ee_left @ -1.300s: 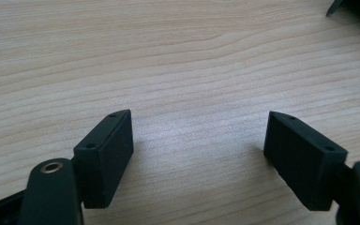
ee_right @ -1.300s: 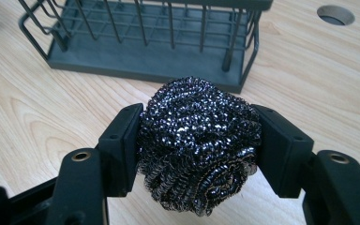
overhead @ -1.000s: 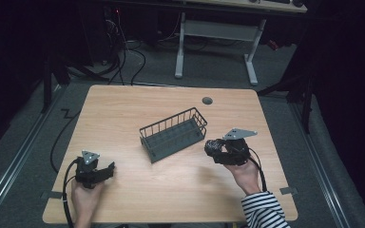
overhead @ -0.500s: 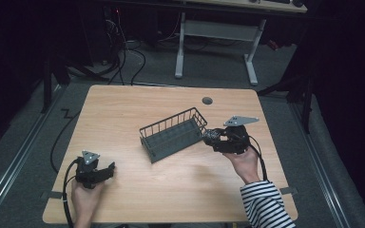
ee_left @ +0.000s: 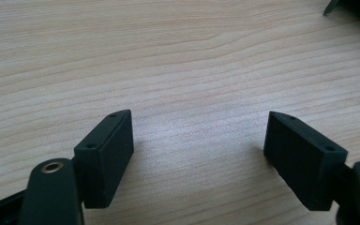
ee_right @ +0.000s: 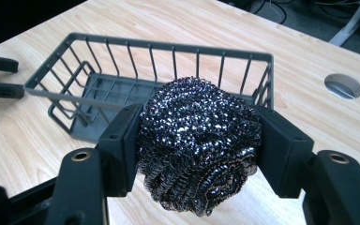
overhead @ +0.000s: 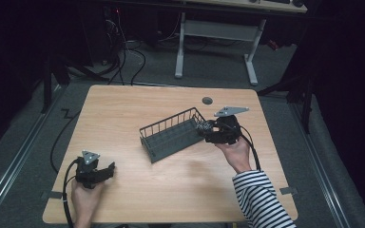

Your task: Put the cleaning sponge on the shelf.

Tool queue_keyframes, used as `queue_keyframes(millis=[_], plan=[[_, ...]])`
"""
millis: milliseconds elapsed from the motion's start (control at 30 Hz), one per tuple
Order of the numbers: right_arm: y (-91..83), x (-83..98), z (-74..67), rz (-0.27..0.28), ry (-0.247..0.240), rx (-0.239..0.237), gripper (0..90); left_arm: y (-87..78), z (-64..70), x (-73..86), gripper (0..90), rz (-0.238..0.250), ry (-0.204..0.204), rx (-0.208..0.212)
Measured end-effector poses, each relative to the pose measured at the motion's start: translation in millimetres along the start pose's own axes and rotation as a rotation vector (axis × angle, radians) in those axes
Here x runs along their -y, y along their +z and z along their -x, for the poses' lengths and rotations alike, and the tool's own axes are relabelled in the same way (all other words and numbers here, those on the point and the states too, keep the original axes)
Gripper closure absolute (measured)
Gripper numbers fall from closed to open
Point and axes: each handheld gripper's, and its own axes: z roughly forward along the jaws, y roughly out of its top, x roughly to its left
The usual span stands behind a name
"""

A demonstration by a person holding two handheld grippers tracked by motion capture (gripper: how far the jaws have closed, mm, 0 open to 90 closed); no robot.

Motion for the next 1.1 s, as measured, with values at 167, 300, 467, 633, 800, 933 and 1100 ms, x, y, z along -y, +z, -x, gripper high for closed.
queue_keyframes(millis=[167, 300, 467, 633, 800, 933, 1100], plan=[[5.8, -10.2, 0.2, -0.001, 0.003, -0.01, 38.6, 0.0, 0.1, 0.0, 24.9, 0.0, 0.001, 0.001], [10.8, -15.1, 0.0, -0.006, 0.006, -0.016, 38.6, -0.1, 0.2, 0.0, 24.9, 0.0, 0.003, 0.001], [27.4, -23.4, 0.7, -0.021, 0.006, -0.019, 38.5, -0.1, 0.2, 0.1, 24.8, 0.0, 0.004, 0.002], [48.6, -27.5, 1.0, -0.046, 0.016, -0.017, 38.3, -0.1, 0.3, 0.1, 24.8, 0.0, 0.003, 0.002], [64.9, -28.8, -0.9, -0.074, 0.013, -0.014, 37.9, -0.1, 0.3, 0.1, 24.7, 0.0, 0.004, 0.001], [75.2, -29.0, -1.6, -0.076, 0.019, -0.011, 37.6, -0.1, 0.3, 0.1, 24.7, 0.0, 0.004, 0.002], [86.7, -28.1, -2.0, -0.098, 0.015, -0.004, 36.0, -0.1, 0.4, 0.1, 24.6, 0.0, 0.004, 0.001]])
